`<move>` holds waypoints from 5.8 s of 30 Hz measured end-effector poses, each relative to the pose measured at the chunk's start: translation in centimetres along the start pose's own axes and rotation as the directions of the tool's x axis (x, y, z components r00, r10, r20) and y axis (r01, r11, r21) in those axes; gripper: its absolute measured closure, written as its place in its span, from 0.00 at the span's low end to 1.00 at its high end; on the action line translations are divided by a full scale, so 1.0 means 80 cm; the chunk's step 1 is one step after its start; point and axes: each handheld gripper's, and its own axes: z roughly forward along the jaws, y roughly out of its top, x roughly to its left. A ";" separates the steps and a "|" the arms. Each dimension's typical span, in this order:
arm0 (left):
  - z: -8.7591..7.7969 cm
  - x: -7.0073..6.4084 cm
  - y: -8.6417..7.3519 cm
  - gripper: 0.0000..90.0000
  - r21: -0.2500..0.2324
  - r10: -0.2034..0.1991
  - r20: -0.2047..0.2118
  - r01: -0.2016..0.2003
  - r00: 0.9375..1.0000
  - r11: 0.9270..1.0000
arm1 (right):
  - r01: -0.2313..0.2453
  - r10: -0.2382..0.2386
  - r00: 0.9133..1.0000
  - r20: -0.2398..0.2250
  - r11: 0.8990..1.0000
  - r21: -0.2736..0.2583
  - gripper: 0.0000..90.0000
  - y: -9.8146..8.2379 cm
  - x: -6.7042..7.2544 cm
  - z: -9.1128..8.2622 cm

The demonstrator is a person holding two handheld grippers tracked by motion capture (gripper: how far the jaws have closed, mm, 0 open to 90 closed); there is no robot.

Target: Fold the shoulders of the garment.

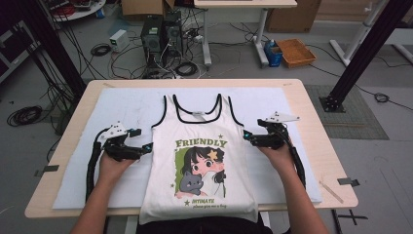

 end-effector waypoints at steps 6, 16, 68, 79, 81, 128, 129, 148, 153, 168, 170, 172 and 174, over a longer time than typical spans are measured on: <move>-0.001 0.003 0.000 0.18 -0.005 -0.025 0.004 0.025 1.000 1.000 | 0.016 -0.016 1.000 -0.008 1.000 0.026 0.23 0.028 0.000 0.009; -0.001 0.002 0.000 0.18 -0.002 -0.014 0.009 0.014 1.000 1.000 | -0.015 0.016 1.000 -0.016 1.000 0.025 0.23 0.058 -0.010 0.022; 0.001 -0.002 0.000 0.18 0.009 0.018 0.005 -0.018 1.000 1.000 | -0.040 0.029 0.998 0.060 0.978 0.204 0.23 0.123 -0.039 0.179; 0.001 -0.001 0.000 0.18 0.007 0.016 0.007 -0.016 1.000 1.000 | -0.090 0.073 0.994 0.085 0.971 0.223 0.23 0.117 -0.045 0.214; 0.001 -0.001 0.000 0.18 0.005 0.012 0.008 -0.012 1.000 1.000 | -0.091 0.069 0.993 0.097 0.965 0.244 0.23 0.115 -0.047 0.221; 0.001 -0.003 0.000 0.18 0.012 0.020 0.006 -0.020 1.000 1.000 | 0.053 -0.049 0.999 -0.019 0.973 0.225 0.97 0.109 -0.001 0.174; 0.002 -0.003 0.000 0.18 0.013 0.022 0.003 -0.022 1.000 1.000 | 0.060 -0.056 0.998 -0.025 0.974 0.217 0.97 0.108 0.005 0.168; 0.003 -0.005 0.001 0.18 0.024 0.039 -0.003 -0.039 0.999 0.999 | 0.134 -0.126 0.989 -0.081 0.986 0.099 0.88 0.042 0.090 0.074; 0.004 -0.007 0.001 0.18 0.030 0.052 -0.010 -0.051 0.999 0.998 | 0.129 -0.119 0.989 -0.094 0.985 0.118 0.68 0.015 0.099 0.059; 0.004 -0.006 0.001 0.18 0.027 0.036 -0.010 -0.036 0.999 0.999 | 0.139 -0.126 0.986 -0.107 0.982 0.127 0.68 0.031 0.066 0.078; 0.003 -0.006 0.001 0.18 0.027 0.038 -0.010 -0.038 0.999 0.999 | 0.133 -0.116 0.987 -0.111 0.979 0.156 0.73 0.027 0.064 0.087; 0.003 -0.005 0.001 0.18 0.027 0.038 -0.009 -0.038 0.999 0.999 | 0.125 -0.105 0.988 -0.117 0.975 0.184 0.79 0.022 0.061 0.093; 0.003 -0.005 0.001 0.18 0.026 0.035 -0.006 -0.034 0.999 0.999 | 0.126 -0.101 0.987 -0.127 0.970 0.207 0.90 0.020 0.061 0.096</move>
